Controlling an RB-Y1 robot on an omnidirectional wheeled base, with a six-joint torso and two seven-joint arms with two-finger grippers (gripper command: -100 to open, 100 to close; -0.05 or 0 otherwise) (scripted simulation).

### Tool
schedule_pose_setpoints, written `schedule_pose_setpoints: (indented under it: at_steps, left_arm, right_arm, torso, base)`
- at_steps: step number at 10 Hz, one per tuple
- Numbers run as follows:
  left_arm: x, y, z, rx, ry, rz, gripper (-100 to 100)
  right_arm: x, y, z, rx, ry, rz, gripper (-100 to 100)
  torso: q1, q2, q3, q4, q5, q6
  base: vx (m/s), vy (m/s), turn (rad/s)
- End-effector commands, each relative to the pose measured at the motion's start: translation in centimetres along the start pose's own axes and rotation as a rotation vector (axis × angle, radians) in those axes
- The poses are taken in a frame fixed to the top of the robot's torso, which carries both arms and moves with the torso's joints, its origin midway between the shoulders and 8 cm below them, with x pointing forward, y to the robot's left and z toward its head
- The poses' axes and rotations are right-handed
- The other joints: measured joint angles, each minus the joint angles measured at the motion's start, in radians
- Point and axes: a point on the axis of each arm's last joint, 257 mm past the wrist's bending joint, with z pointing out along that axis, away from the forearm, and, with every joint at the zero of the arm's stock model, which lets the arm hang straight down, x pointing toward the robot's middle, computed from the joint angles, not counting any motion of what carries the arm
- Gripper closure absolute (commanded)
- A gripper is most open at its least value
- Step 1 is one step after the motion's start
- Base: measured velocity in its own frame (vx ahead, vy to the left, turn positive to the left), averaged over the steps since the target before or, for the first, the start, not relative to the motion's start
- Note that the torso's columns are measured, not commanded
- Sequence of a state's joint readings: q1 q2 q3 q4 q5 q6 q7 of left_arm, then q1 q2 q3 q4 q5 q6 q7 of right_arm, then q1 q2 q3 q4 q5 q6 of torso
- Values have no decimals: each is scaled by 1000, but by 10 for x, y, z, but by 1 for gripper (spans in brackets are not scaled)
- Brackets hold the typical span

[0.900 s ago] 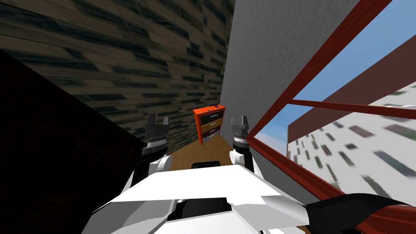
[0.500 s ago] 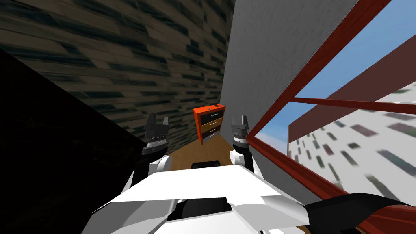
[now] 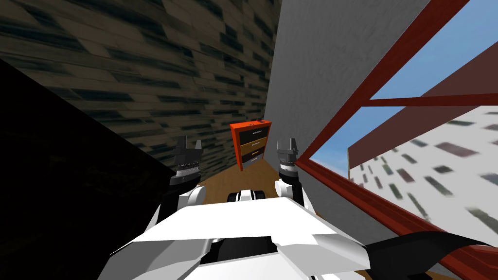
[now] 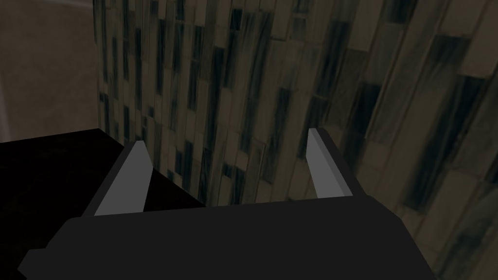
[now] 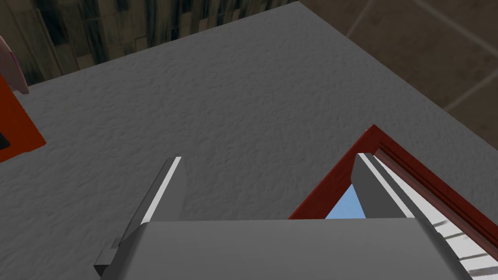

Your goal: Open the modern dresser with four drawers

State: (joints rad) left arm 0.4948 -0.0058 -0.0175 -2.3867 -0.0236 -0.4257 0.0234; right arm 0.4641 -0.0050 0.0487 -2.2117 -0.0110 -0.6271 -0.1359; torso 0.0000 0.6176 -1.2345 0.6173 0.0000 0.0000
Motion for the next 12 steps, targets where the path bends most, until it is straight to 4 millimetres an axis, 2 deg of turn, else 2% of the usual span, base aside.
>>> schedule_pose_setpoints:
  at_steps: [1,3,12]
  left_arm:
    - [0,0,0,0,0,0,0]
    - [0,0,0,-1,0,0,0]
    - [0,0,0,-1,0,0,0]
  right_arm:
    - [4,-2,-1,10,39,-32,-100]
    - [11,-7,-2,23,97,-96,-100]
    - [35,-31,-6,31,319,-550,-100]
  torso:
    - [0,74,-148,74,0,0]
    - [0,116,-237,116,0,0]
    - [-1,121,-241,121,0,0]
  base:
    - [14,5,7]
    - [30,3,9]
    - [62,12,18]
